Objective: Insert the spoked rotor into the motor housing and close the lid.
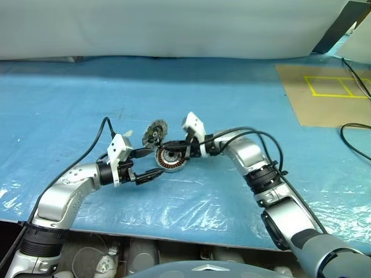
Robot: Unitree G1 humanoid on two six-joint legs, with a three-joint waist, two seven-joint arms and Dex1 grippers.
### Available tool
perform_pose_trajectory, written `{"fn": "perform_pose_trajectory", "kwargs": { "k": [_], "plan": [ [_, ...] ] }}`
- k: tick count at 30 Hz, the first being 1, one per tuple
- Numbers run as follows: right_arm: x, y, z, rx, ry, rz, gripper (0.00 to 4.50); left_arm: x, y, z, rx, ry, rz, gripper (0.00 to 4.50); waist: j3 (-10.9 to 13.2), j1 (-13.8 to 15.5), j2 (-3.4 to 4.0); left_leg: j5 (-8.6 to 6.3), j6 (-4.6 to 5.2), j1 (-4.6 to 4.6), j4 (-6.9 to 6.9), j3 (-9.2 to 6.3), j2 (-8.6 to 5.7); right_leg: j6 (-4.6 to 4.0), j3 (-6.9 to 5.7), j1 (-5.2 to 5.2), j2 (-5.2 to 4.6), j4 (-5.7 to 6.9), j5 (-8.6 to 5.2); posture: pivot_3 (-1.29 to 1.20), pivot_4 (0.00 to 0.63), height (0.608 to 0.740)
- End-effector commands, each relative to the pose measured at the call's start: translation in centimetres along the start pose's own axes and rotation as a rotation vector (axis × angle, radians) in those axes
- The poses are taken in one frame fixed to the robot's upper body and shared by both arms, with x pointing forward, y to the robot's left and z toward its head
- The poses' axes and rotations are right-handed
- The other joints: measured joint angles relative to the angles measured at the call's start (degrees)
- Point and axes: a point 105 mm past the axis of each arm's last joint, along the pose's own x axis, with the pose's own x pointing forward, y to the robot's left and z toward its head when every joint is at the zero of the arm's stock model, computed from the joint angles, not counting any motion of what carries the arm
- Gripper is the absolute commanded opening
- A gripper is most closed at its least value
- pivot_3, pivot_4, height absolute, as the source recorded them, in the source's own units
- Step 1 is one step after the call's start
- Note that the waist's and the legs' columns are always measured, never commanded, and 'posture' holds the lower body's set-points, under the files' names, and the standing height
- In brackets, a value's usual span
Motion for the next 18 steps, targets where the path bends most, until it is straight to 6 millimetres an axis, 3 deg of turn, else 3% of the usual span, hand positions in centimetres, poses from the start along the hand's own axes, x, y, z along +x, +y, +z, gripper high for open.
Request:
{"fn": "perform_pose_trajectory", "kwargs": {
  "k": [1,3,6,13,15,18],
  "plan": [
    [0.6,-0.2,-3.8,-0.065,0.178,-0.032,0.02,-0.1,-0.3,0.7,0.029,-0.021,-0.009,4.5,-0.1,-0.2,0.05,0.0,0.0,0.1,-0.02,0.03,-0.01,-0.05,0.06,0.05,-0.01,0.0,-0.03,0.0,0.15,0.74],
    [0.7,-0.1,-3.9,-0.069,0.184,-0.026,0.02,-0.1,-0.3,0.7,0.029,-0.021,-0.008,4.5,-0.1,-0.2,0.04,-0.01,0.01,0.41,-0.02,0.01,0.01,-0.08,0.05,0.33,-0.01,-0.02,-0.07,0.0,0.15,0.74],
    [0.4,0.5,-2.1,-0.018,0.091,0.023,0.02,-0.1,-0.3,0.6,0.026,-0.02,-0.008,4.5,-0.1,-0.2,0.04,-0.01,0.02,0.54,0.0,0.01,0.0,-0.06,0.08,0.49,-0.07,-0.13,-0.09,0.0,0.15,0.74],
    [-1.8,0.4,5.7,0.223,-0.289,0.125,0.02,0.0,-0.2,0.7,0.029,-0.018,-0.013,4.5,0.0,0.1,0.05,0.02,0.05,-0.02,0.05,0.02,0.0,-0.05,0.09,0.04,-0.05,-0.1,-0.05,0.0,0.15,0.74],
    [-1.8,0.5,6.1,0.222,-0.299,0.127,0.02,0.1,-0.1,0.8,0.03,-0.021,-0.015,4.5,0.0,0.1,0.05,0.02,0.06,-0.12,0.05,0.02,0.0,0.17,0.06,-0.1,-0.04,0.04,0.09,0.0,0.15,0.74],
    [-0.9,0.6,4.6,0.194,-0.227,0.092,0.02,0.1,-0.1,0.9,0.032,-0.021,-0.019,4.5,-0.1,0.1,0.05,0.02,0.03,-0.21,0.0,0.01,0.0,0.13,0.01,-0.22,0.11,0.06,0.06,0.0,0.15,0.74]
  ]
}}
